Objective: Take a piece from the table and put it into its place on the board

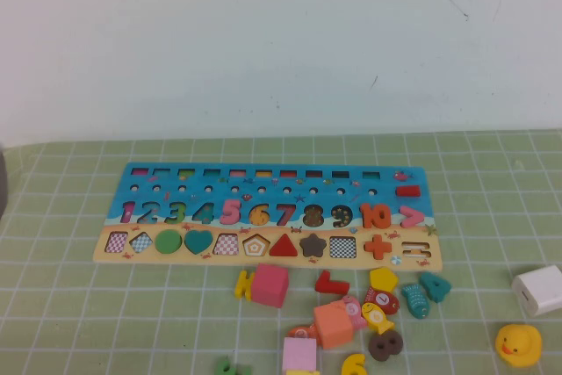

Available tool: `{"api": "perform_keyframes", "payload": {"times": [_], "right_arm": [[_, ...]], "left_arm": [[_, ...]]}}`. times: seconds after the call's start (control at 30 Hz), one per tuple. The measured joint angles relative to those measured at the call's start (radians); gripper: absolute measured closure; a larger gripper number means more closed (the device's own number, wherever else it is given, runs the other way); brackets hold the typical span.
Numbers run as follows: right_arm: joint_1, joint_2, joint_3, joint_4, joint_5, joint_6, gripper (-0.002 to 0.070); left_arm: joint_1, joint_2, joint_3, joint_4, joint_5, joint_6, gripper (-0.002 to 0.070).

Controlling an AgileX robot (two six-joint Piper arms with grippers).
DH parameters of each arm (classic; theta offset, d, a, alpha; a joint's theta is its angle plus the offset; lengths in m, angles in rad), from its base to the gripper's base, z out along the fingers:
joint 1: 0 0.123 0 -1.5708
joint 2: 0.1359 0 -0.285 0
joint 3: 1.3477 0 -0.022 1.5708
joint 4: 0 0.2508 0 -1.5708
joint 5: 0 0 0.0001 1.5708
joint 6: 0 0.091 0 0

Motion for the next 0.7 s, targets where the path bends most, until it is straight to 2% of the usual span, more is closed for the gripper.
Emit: {"api": "perform_keyframes", "payload": {"times": [0.37, 0.7], "right_arm": [[0.0, 0.0, 0.0, 0.002, 0.0, 0.0, 0.0678], [0.0, 0.0, 0.0, 0.122, 0.0, 0.0, 0.0678]], "left_arm": [[0.0, 0.0, 0.0, 0.0, 0.0, 0.0, 0.0676], [0.0, 0.0, 0.0, 0.113, 0.0, 0.0, 0.0676]]}}
